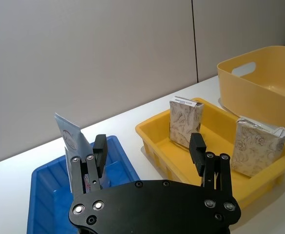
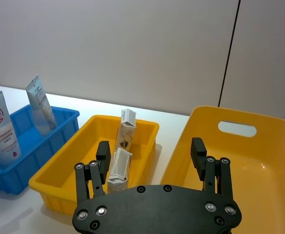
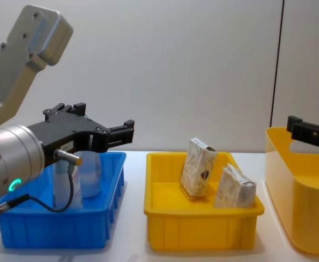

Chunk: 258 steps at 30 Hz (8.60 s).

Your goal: Bimanual collaborative sorting of washing and personal care products

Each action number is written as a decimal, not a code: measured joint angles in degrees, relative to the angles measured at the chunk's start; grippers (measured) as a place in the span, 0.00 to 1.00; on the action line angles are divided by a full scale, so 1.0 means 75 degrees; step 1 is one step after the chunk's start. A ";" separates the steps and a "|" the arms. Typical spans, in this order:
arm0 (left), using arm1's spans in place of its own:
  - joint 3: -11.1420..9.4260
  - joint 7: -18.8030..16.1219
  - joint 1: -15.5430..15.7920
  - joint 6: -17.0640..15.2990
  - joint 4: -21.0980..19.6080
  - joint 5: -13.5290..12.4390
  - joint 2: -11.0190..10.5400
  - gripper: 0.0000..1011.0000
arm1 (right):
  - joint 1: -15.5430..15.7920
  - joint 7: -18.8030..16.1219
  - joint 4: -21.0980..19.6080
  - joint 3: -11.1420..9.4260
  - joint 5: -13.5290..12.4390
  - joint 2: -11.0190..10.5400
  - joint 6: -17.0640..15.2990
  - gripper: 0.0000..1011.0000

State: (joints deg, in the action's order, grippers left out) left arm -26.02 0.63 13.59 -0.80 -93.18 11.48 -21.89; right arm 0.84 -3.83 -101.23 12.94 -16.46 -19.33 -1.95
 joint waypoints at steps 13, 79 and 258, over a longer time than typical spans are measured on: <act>0.0000 0.0000 0.0000 0.0000 0.0000 -0.0001 0.0000 0.99 | 0.0000 0.0000 0.0000 0.0000 0.0000 0.0000 0.0000 0.99; 0.0000 0.0000 0.0000 0.0000 0.0000 0.0000 0.0000 0.99 | -0.2073 0.1381 0.2033 0.1118 0.1193 0.1961 -0.3120 0.99; 0.0020 -0.0050 -0.0015 -0.0013 -0.0014 -0.0042 0.0006 0.99 | -0.2081 0.0515 0.1192 0.0051 0.3337 0.1300 -0.1012 0.99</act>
State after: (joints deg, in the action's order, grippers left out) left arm -25.87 0.25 13.47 -0.89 -93.28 11.17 -21.85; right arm -14.77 0.04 -92.28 13.32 8.57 -9.58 -9.54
